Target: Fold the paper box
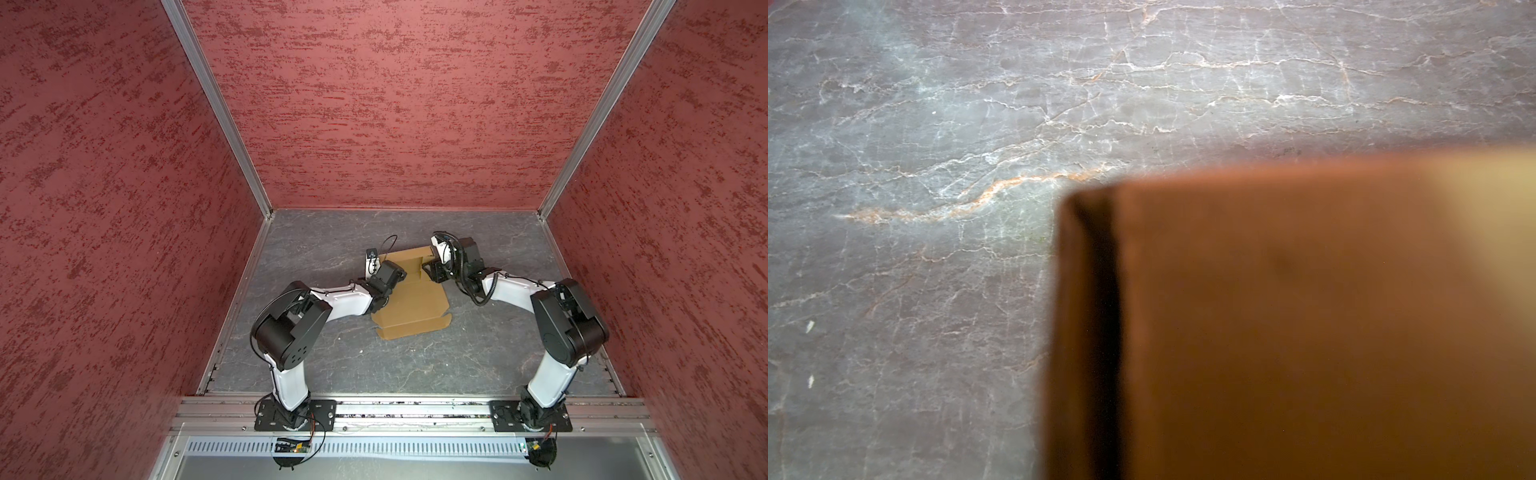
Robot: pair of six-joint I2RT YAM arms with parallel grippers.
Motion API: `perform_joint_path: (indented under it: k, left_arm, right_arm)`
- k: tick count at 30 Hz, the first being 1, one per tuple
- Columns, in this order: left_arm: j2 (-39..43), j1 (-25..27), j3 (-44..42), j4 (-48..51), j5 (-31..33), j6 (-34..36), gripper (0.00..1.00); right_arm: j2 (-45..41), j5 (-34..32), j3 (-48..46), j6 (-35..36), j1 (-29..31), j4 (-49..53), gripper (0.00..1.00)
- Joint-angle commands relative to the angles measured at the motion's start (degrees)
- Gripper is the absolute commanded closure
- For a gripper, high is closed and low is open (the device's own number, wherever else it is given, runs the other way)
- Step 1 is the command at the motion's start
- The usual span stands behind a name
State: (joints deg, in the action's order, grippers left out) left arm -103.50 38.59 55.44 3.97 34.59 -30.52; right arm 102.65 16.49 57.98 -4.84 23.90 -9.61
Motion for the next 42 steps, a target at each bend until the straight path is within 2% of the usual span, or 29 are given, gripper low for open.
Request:
perform_joint_path:
  k: [1,6,27,42]
  left_arm:
    - [-1.4,0.2,-1.5,4.4,-4.1,2.2,1.0]
    - [-1.7,0.2,-0.5,5.5,-4.2,1.7,1.0]
    - [-2.7,2.3,2.4,8.6,-6.6,-1.6,1.0]
    - [-3.6,3.2,3.5,8.7,-7.8,-1.9,1.0]
  right_arm:
    - [1.3,1.1,2.0,1.1,0.6,-1.9,0.56]
    - [1.6,1.1,1.8,0.5,1.2,-2.8,0.63]
    - [3.8,-2.0,-1.3,-4.9,5.1,-10.6,0.63]
    - [3.9,-12.8,-3.7,-10.5,7.6,-17.6,0.66]
